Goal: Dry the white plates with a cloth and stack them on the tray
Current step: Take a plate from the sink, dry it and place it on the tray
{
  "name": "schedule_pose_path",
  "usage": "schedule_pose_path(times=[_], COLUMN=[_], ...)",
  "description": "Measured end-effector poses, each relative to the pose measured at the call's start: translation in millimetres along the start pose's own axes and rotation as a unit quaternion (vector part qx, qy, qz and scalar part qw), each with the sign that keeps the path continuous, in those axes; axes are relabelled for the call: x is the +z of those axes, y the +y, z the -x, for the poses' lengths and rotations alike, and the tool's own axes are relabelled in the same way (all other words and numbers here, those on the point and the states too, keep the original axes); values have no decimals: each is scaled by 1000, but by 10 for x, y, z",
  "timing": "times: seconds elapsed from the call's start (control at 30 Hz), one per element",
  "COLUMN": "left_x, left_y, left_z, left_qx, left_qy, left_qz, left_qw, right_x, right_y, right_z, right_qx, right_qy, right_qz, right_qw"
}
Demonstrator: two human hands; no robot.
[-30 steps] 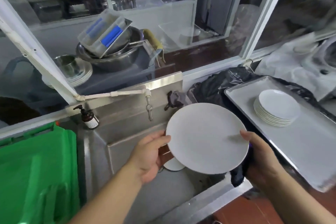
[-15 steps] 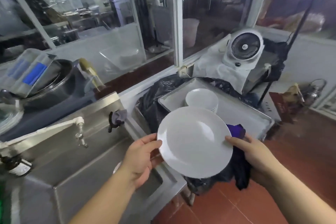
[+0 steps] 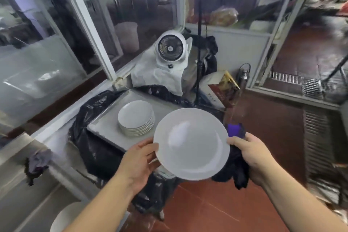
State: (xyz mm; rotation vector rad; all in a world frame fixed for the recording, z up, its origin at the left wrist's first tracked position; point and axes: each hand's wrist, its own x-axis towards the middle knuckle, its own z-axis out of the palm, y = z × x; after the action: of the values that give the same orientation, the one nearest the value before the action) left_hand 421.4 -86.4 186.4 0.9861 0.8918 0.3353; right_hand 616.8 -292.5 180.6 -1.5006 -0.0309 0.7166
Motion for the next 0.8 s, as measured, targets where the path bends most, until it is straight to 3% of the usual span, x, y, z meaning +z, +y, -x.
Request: schedule_pose_path(times=[0.2, 0.43, 0.63, 0.8], left_x=[245, 250, 23, -273], left_y=[47, 292, 563, 626], left_z=[-527, -1421, -1974, -2191], left_qx=[-23, -35, -41, -44], left_qy=[-7, -12, 4, 47], left_qz=[-6, 12, 29, 47], left_qw=[1000, 999, 999, 997], right_x=[-138, 167, 635, 1099], right_y=[-19, -301, -498, -620], right_z=[-473, -1314, -1998, -2505], right_qx=[15, 13, 18, 14], right_qy=[33, 40, 16, -55], right_qz=[32, 104, 199, 316], right_qw=[999, 994, 980, 947])
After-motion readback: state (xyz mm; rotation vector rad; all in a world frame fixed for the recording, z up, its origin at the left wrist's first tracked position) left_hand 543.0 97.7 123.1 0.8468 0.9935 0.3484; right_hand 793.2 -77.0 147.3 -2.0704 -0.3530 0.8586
